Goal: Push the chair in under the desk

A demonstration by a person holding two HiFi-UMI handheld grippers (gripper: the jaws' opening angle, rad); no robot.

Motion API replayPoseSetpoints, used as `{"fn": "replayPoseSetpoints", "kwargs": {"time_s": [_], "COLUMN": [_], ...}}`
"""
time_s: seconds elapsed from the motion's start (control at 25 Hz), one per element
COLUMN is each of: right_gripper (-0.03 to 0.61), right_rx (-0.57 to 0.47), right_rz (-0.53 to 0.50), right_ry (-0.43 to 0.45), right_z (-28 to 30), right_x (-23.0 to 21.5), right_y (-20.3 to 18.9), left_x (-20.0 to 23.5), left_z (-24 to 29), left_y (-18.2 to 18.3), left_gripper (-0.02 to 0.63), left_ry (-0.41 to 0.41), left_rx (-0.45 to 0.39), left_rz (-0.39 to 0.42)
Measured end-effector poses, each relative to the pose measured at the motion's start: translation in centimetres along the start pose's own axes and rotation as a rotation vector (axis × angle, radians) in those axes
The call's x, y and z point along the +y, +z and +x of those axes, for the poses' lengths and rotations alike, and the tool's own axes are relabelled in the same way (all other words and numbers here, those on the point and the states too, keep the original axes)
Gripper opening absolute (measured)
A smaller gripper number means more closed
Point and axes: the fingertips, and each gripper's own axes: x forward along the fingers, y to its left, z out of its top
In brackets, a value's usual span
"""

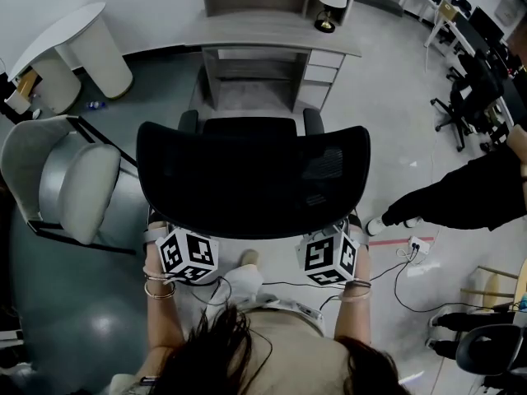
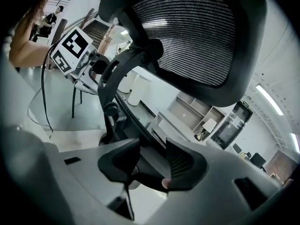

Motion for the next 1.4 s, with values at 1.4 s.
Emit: {"fn": "replayPoseSetpoints", "kwargs": {"time_s": [1.4], "right_gripper": [0.170], "right_rx": [0.037], "right_rz": [0.064], "right_ry": [-0.007], "right_z": [6.1], "right_x": [-3.4], "right_y": [1.8], "left_x": [4.7], "left_z": [5.8], "left_y": [0.6], "left_gripper": [0.281], "left_ry": [-0.016], "left_rx": [-0.046], "left_rz": [0.056]}}
